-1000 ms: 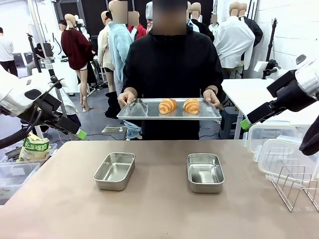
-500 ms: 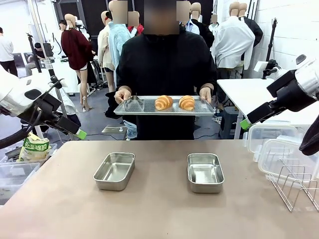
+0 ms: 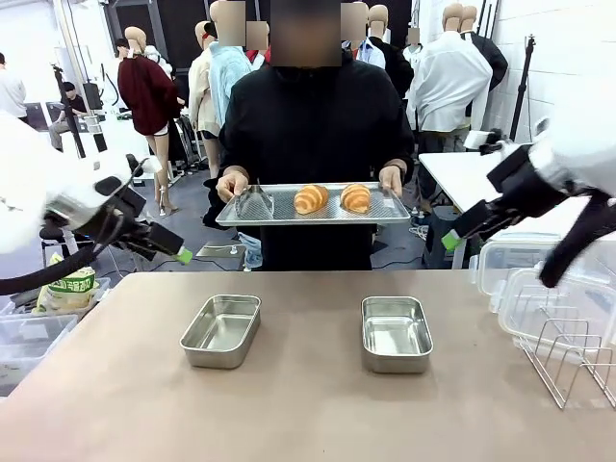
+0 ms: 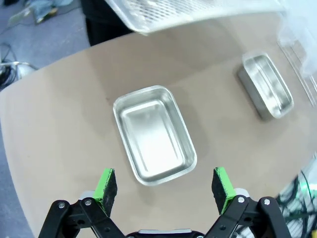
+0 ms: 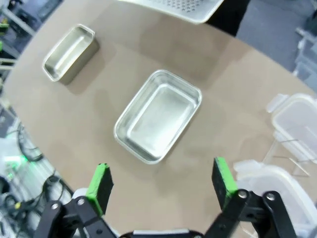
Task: Place the bread in airtight containers.
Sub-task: Lift both Airtight Container.
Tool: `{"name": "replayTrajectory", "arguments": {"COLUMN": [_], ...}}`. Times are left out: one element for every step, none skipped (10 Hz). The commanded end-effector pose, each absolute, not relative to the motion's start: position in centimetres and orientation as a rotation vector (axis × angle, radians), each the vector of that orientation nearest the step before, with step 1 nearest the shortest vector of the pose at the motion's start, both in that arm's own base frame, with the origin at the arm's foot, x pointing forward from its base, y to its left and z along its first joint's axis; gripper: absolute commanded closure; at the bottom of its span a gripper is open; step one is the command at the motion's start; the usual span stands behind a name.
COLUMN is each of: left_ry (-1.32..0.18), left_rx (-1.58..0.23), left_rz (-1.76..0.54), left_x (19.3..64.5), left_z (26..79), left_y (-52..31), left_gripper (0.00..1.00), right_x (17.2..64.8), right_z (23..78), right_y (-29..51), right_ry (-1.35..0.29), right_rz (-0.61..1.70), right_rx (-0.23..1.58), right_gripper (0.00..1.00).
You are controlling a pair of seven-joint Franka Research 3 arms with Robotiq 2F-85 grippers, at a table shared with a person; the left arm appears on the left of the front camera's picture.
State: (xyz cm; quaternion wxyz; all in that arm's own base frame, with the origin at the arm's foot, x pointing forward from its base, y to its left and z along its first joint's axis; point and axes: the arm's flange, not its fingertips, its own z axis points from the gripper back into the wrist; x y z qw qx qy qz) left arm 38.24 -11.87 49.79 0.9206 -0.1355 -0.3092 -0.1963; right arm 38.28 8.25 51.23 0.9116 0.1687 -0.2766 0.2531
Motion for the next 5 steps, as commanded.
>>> {"name": "replayTrajectory", "arguments": {"left_ry": [-0.609, -0.592, -0.510, -0.475, -0.443], "left_rx": [-0.231, -0.201, -0.174, -0.111, -0.071], "left_rz": [-0.189, -0.161, -0.126, -0.110, -0.104], "left_x": [41.7, 42.6, 43.3, 44.4, 45.0], "left_z": [48.0, 47.0, 45.5, 44.1, 42.9], "left_y": [-13.0, -12.8, -13.6, -13.3, -13.6], "left_gripper": [0.00, 0.00, 0.00, 0.00, 0.00], "right_x": [42.5, 43.8, 44.5, 46.1, 47.1], "right_z": [49.0, 47.8, 45.6, 43.5, 41.7], "right_y": [10.8, 10.8, 11.6, 11.8, 12.1], "right_ry": [-0.506, -0.484, -0.403, -0.386, -0.360], "right_rz": [0.395, 0.380, 0.301, 0.267, 0.238], "right_rx": [0.312, 0.302, 0.290, 0.275, 0.266], "right_gripper": [0.00, 0.00, 0.00, 0.00, 0.00]}}
